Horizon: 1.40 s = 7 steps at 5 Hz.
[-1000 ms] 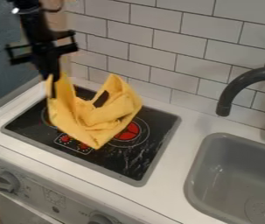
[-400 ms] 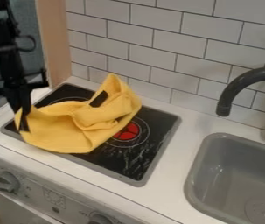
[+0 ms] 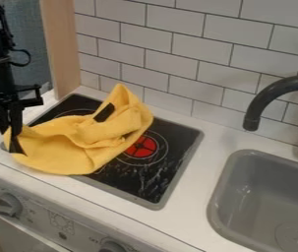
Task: Unfold the cloth from top right to bottom left
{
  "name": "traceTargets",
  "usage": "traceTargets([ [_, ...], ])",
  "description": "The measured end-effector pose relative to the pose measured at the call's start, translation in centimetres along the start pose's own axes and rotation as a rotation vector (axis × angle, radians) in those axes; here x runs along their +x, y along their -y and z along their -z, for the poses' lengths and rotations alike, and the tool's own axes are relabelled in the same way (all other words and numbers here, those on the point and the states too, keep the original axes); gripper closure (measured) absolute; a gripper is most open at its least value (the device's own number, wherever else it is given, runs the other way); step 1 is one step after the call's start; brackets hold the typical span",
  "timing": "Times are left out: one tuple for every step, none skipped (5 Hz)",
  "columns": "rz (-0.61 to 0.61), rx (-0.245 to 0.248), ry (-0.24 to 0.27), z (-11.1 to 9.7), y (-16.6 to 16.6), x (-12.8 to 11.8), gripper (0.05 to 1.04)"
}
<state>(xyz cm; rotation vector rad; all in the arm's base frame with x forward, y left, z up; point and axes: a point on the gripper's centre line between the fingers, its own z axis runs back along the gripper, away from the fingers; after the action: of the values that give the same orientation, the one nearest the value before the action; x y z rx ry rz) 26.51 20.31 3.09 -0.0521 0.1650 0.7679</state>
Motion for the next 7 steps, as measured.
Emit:
traceTargets([
  [-0.014,0.002,0.02,0.1,0.0,0.3,0.593],
  [-0.016,0.007,0.023,0.1,-0.1,0.3,0.288],
  [-0.012,0.012,0.011,0.1,0.0,0.1,0.07],
  [-0.005,0.009,0.037,-1.0,0.2,0.0,0.073],
  [0.03,-0.047,0.106,-3.6,1.5,-0.2,0.084],
  [0.065,-0.112,0.223,-7.9,2.6,-0.8,0.084],
  [0.096,-0.144,0.309,-10.9,3.4,-1.6,0.084],
])
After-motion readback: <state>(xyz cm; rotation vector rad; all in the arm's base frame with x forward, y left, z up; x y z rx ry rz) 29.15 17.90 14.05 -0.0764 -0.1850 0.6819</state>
